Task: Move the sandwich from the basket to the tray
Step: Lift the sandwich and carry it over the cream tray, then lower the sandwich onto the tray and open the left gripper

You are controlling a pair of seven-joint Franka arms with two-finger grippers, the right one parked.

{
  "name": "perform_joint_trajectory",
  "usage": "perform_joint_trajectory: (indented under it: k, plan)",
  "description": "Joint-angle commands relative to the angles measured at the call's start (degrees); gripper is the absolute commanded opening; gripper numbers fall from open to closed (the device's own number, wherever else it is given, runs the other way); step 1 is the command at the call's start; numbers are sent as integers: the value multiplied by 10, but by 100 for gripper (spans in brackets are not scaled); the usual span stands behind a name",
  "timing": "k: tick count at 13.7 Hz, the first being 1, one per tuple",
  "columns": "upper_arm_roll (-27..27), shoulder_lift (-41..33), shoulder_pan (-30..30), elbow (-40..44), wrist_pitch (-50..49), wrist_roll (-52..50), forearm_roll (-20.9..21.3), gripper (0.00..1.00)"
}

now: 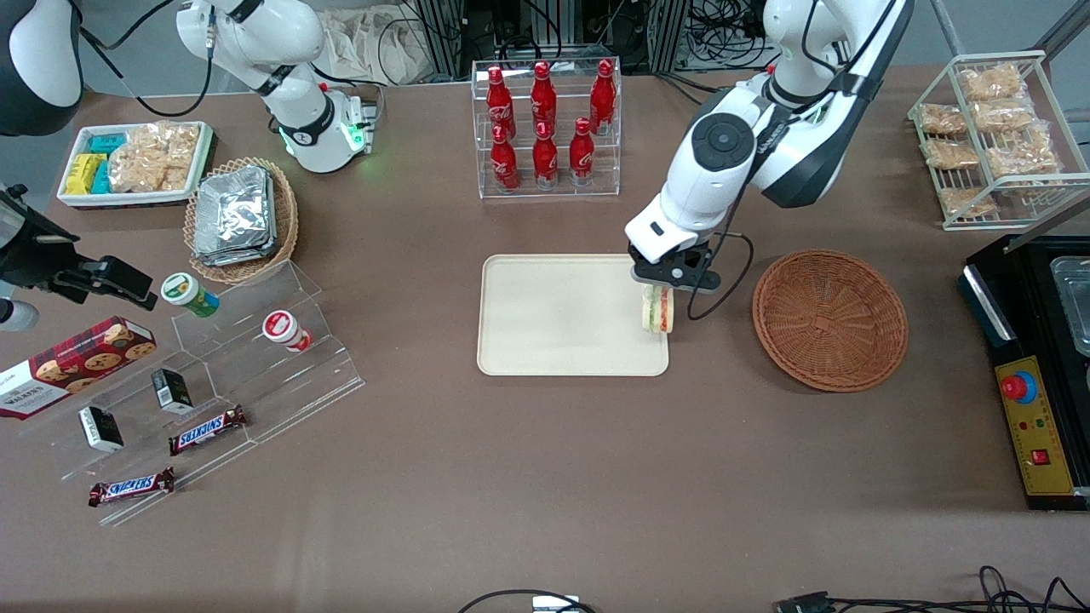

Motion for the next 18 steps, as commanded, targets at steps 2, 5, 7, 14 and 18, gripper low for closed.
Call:
perform_joint_trajectory:
  k: [2, 5, 7, 14, 18]
  plan:
    - [0, 76, -38, 10, 32, -100, 99, 13]
    - [0, 131, -49, 11, 54, -147, 170, 13]
    - [0, 150, -50, 10, 55, -148, 179, 12]
    - [7, 187, -58, 10, 70, -169, 206, 12]
    - [7, 227, -57, 14, 73, -248, 297, 13]
